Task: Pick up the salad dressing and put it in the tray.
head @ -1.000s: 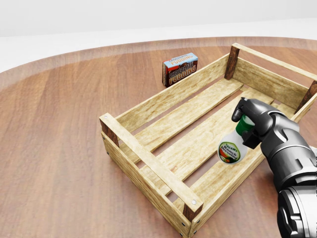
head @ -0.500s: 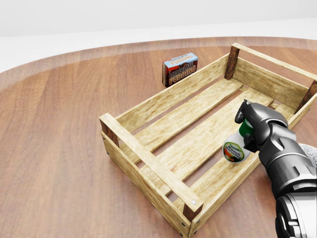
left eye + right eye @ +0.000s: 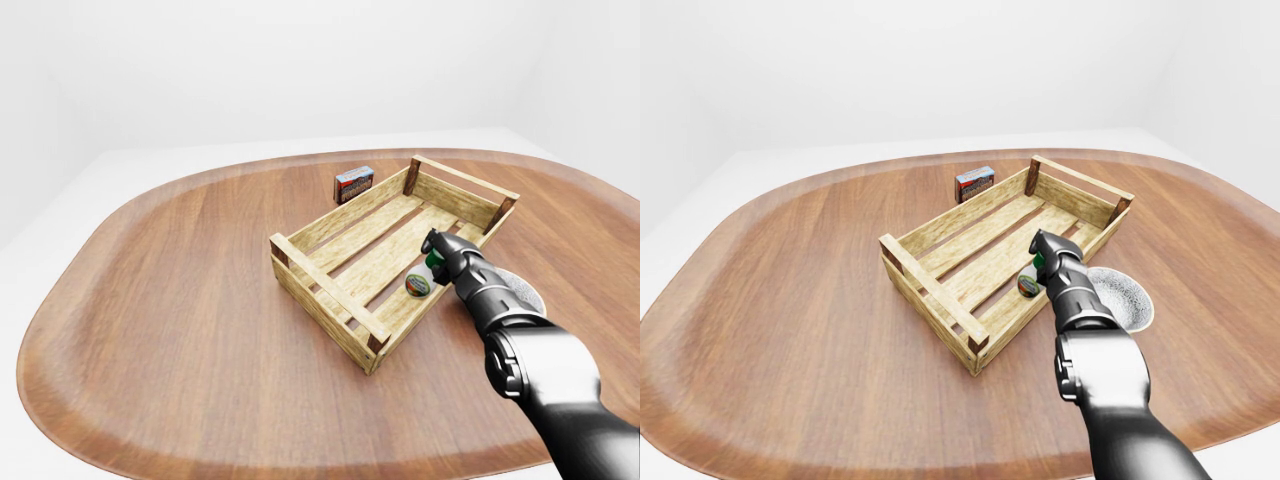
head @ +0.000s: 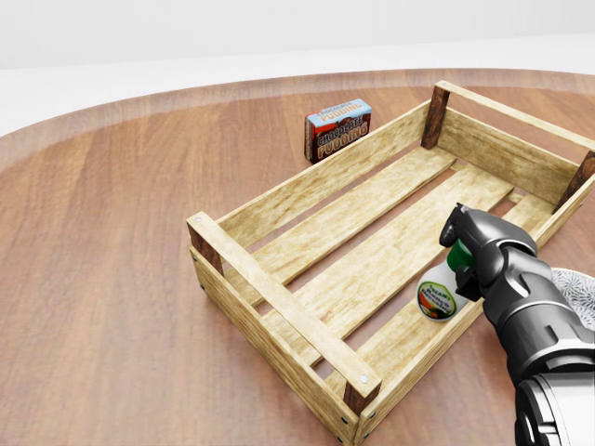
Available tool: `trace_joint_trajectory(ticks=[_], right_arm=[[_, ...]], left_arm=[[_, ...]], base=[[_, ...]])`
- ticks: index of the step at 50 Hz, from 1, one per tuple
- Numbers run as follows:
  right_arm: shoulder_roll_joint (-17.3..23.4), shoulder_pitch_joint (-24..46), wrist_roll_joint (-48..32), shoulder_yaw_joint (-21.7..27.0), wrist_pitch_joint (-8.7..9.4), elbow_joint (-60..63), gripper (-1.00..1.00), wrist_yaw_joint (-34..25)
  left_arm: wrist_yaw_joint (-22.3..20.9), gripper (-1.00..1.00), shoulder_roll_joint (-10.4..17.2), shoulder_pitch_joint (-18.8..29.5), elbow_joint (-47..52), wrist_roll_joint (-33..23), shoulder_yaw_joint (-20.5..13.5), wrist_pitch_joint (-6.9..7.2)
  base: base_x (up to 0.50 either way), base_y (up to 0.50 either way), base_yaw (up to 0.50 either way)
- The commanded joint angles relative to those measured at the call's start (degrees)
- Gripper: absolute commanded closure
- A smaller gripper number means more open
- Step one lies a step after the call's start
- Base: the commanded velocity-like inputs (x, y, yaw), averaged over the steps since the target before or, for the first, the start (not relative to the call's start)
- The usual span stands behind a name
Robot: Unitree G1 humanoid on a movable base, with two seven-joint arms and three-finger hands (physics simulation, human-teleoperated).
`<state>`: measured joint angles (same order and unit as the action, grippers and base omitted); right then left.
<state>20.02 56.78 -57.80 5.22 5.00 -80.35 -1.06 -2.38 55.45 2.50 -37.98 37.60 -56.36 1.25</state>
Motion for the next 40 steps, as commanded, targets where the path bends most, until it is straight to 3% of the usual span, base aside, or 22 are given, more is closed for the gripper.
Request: trace_joint_trajectory(ticks=[1,20,22,40], right_arm=[[0.1,-0.5,2.4,0.3,0.0,0.8,1.0,0.2],[-0.3,-1.1,1.9,0.2,0.0,0.7,0.98,0.4],[-0.4,-1.4,1.6,0.0,0.0,0.7,-1.0,0.1],[2.0,0.2,1.6,-0.2,0.0,1.0,-1.0,-0.5]], left_arm=[[0.3,-1.0,-0.2,-0.1,1.1,-0.1,-0.3,0.8],[0.0,-1.0,-0.2,0.4,-0.1,-0.2,0.4,-0.09],[-0.1,-1.0,-0.2,0.4,-0.4,-0.3,0.5,-0.42],[0.1,-1.0,-0.3,0.2,0.4,-0.3,0.2,0.05]], base=[[0.0,0.0,0.0],[0.0,0.0,0.0],[0.0,0.0,0.0],[0.0,0.0,0.0]])
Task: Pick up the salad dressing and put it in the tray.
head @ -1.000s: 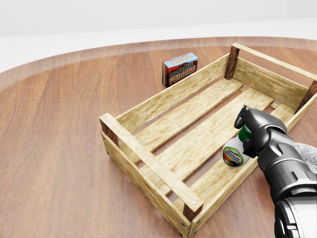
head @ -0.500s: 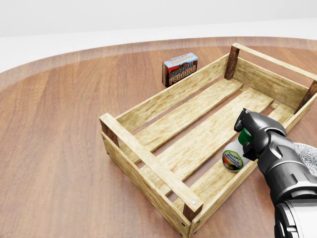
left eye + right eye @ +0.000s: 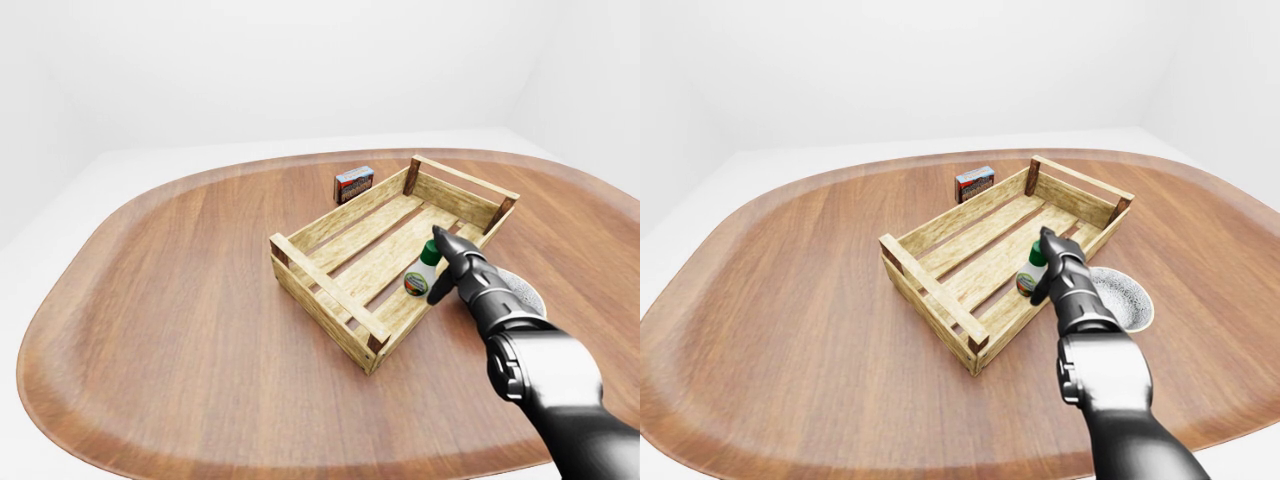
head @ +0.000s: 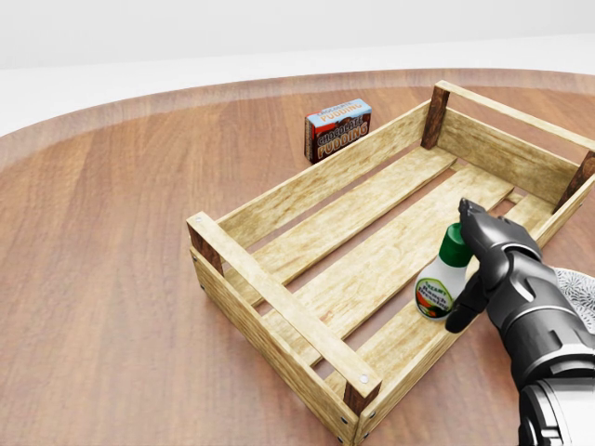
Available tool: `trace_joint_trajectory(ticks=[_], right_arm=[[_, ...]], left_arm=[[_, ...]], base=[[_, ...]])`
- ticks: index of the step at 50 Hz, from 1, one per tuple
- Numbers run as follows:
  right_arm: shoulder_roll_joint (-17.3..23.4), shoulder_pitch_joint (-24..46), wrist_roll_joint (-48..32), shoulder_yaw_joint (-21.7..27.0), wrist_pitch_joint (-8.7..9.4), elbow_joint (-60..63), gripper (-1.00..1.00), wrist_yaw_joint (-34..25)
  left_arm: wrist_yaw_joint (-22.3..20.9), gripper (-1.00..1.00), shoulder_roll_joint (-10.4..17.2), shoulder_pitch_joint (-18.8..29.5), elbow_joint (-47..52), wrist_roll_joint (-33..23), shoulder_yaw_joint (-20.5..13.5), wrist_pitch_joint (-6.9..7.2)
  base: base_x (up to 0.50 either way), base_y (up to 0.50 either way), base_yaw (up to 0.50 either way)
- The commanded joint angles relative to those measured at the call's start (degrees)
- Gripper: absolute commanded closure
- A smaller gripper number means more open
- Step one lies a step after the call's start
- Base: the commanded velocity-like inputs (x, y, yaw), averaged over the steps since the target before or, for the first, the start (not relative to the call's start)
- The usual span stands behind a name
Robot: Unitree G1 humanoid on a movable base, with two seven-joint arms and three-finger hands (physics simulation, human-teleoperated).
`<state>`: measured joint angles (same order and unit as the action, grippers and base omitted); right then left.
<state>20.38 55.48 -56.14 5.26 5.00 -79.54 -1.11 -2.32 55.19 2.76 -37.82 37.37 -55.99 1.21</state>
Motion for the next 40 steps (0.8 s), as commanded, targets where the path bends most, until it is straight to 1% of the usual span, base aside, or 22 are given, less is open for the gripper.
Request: trace_joint_trajectory(ticks=[1,5,6,8,9,10,11,14,15,18,19,21,23,25,28,32,34,38,40], right_arm=[[2.1,2.1,-0.2,-0.4,0.0,0.2,-1.0,-1.0],[6.4,8.3,-1.6,-1.2,0.0,0.7,-1.0,-3.4],[9.0,12.3,-2.6,-1.8,0.0,1.1,-1.0,-5.3],[11.1,16.5,-3.9,-2.4,0.0,1.3,-1.0,-7.2],[13.8,21.1,-5.2,-3.0,0.0,1.7,-1.0,-9.5],[13.8,21.4,-5.4,-2.8,0.0,1.6,-1.0,-9.2],[16.2,26.4,-7.0,-3.6,0.0,2.0,-1.0,-11.8],[19.2,34.3,-10.1,-4.2,0.0,2.3,-1.0,-14.7],[21.1,39.9,-12.8,-5.8,0.0,2.7,-1.0,-17.5],[22.9,48.6,-17.7,-6.8,0.0,2.9,-1.0,-21.3],[24.3,54.3,-20.6,-8.2,0.0,3.1,-1.0,-24.0],[25.3,60.3,-23.9,-8.2,0.0,3.1,-1.0,-25.9],[25.9,64.5,-26.4,-7.8,0.0,3.0,-1.0,-28.1],[26.8,64.5,-29.5,-7.9,0.0,3.0,-1.0,-29.4],[27.1,64.5,-31.2,-5.7,0.0,2.8,-1.0,-32.0],[27.2,64.5,-35.3,-5.7,0.0,2.6,-1.0,-31.9],[27.1,64.5,-35.7,-4.2,0.0,2.6,-1.0,-32.3],[27.7,64.5,-37.2,-2.8,0.0,2.6,-1.0,-32.2],[27.7,64.5,-37.4,-2.0,0.0,2.6,-1.0,-31.6]], left_arm=[[0.0,-1.0,0.0,-0.1,0.2,0.0,-0.2,0.16],[0.0,-1.0,0.1,-0.1,0.3,0.0,-0.4,0.26],[0.0,-1.0,0.0,-0.1,0.4,0.0,-0.3,0.28],[0.1,-1.0,-0.1,0.0,0.6,0.0,-0.2,0.34],[0.2,-1.0,-0.2,0.0,0.8,-0.1,-0.1,0.39],[0.2,-1.0,-0.2,0.0,0.9,-0.1,-0.2,0.42],[0.2,-1.0,-0.2,0.1,0.8,-0.1,-0.1,0.45],[0.1,-1.0,-0.2,0.1,0.8,-0.1,-0.3,0.51],[0.1,-1.0,-0.1,0.1,0.8,0.0,-0.3,0.51],[0.1,-1.0,-0.2,0.1,1.1,0.0,-0.3,0.69],[0.2,-1.0,-0.2,0.1,1.2,0.0,-0.3,0.78],[0.2,-1.0,-0.1,0.1,1.4,0.0,-0.4,0.94],[0.3,-1.0,-0.1,0.0,1.7,0.1,-0.5,1.19],[0.3,-1.0,-0.1,0.0,2.0,0.1,-0.6,1.42],[0.4,-1.0,-0.3,0.0,2.5,0.1,-0.6,1.73],[0.7,-1.0,-0.4,0.1,3.1,-0.1,-0.6,2.1],[0.7,-1.0,-0.5,0.0,3.4,-0.1,-0.7,2.27],[0.6,-1.0,-0.3,-0.1,3.4,-0.1,-1.2,2.64],[0.5,-1.0,-0.3,0.0,3.2,-0.2,-1.3,2.53]], base=[[0.0,0.0,0.0],[0.0,0.0,0.0],[0.0,0.0,0.0],[0.0,0.0,0.0],[0.0,0.0,0.0],[0.0,0.0,0.0],[0.0,0.0,0.0],[0.0,0.0,0.0],[0.0,0.0,0.0],[0.0,0.0,0.0],[0.0,0.0,0.0],[0.0,0.0,0.0],[0.0,0.0,0.0],[0.0,0.0,0.0],[0.0,0.0,0.0],[0.0,0.0,0.0],[0.0,0.0,0.0],[0.0,0.0,0.0],[0.0,0.0,0.0]])
